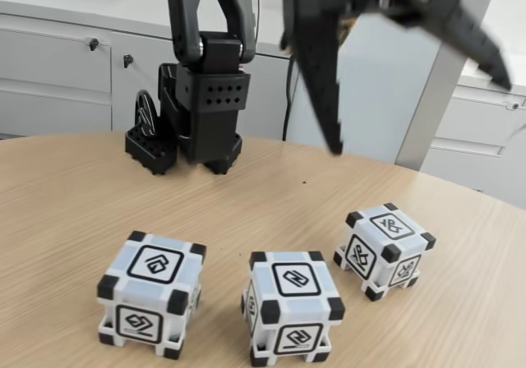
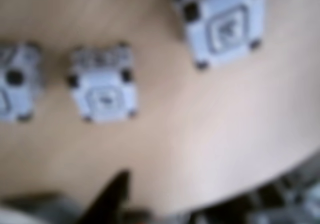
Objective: Stack cubes from left to right.
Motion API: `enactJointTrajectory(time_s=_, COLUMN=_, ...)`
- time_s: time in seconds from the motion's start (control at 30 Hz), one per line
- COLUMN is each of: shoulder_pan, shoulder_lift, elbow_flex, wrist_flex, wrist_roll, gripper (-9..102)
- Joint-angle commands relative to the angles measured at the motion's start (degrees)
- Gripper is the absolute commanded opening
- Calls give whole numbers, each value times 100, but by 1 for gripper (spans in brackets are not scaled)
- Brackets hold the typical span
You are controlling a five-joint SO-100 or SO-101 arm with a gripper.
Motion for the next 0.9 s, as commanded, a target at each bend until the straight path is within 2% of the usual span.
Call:
enactJointTrajectory(time_s=0.0, shoulder_pan=18, shoulder_lift=-352, elbow_flex=-35, wrist_flex=26, wrist_roll=-527, gripper=52)
enactJointTrajectory(time_s=0.2, shoulder_pan=9, shoulder_lift=-1248, elbow_flex=-35, wrist_flex=-62, wrist_roll=-940, gripper=50)
enactJointTrajectory(time_s=0.47, shoulder_pan=-79, shoulder_lift=-2355, elbow_flex=-132, wrist_flex=-62, wrist_roll=-773, gripper=51)
enactJointTrajectory(time_s=0.73, shoulder_pan=-105, shoulder_lift=-2681, elbow_flex=-149, wrist_flex=-70, wrist_roll=-984, gripper=50)
enactJointTrajectory(time_s=0.87, shoulder_pan=-448, shoulder_lift=-2681, elbow_flex=-149, wrist_flex=-70, wrist_roll=-1002, gripper=50)
